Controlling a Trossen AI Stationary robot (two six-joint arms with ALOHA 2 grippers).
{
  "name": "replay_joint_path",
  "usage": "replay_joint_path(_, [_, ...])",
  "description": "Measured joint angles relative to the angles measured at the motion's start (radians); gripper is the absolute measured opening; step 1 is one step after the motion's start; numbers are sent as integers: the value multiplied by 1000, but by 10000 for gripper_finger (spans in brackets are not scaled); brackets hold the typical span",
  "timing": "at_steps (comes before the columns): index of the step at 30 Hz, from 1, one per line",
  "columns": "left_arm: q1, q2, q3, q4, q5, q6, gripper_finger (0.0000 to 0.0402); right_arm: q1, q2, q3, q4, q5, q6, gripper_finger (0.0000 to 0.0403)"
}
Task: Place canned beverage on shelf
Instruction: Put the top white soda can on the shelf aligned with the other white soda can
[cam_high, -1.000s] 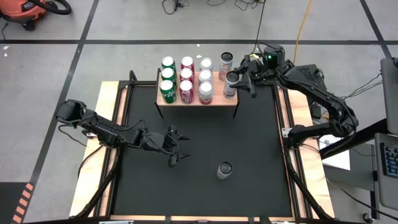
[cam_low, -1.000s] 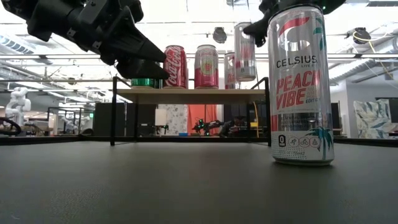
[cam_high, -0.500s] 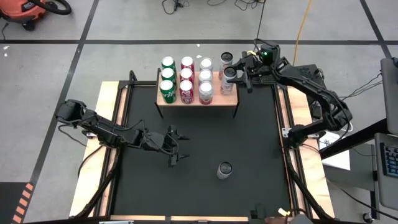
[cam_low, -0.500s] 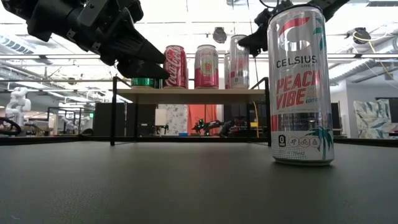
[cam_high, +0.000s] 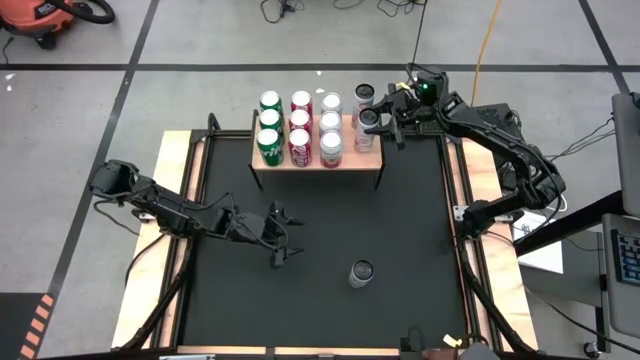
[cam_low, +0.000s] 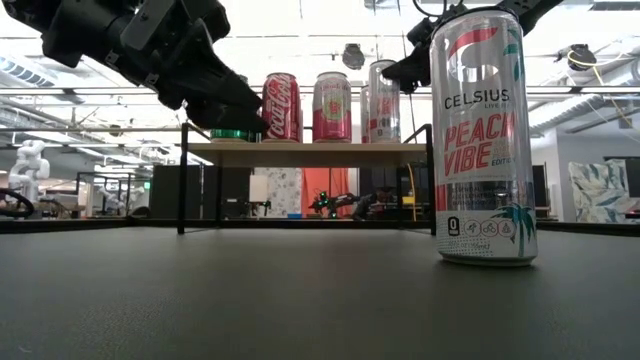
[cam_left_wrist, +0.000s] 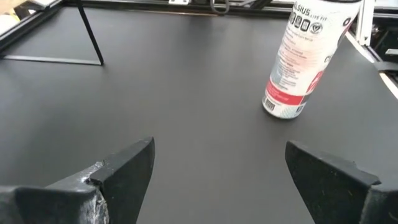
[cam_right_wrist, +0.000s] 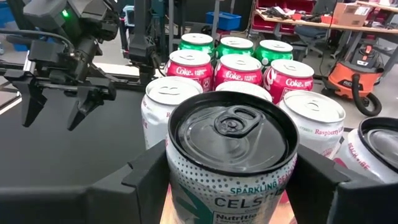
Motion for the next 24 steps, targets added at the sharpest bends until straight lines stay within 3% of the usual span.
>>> replay_joint_path(24, [0,0,-1,-12,0,-8,358,8,0,0,-20,5,-4,235])
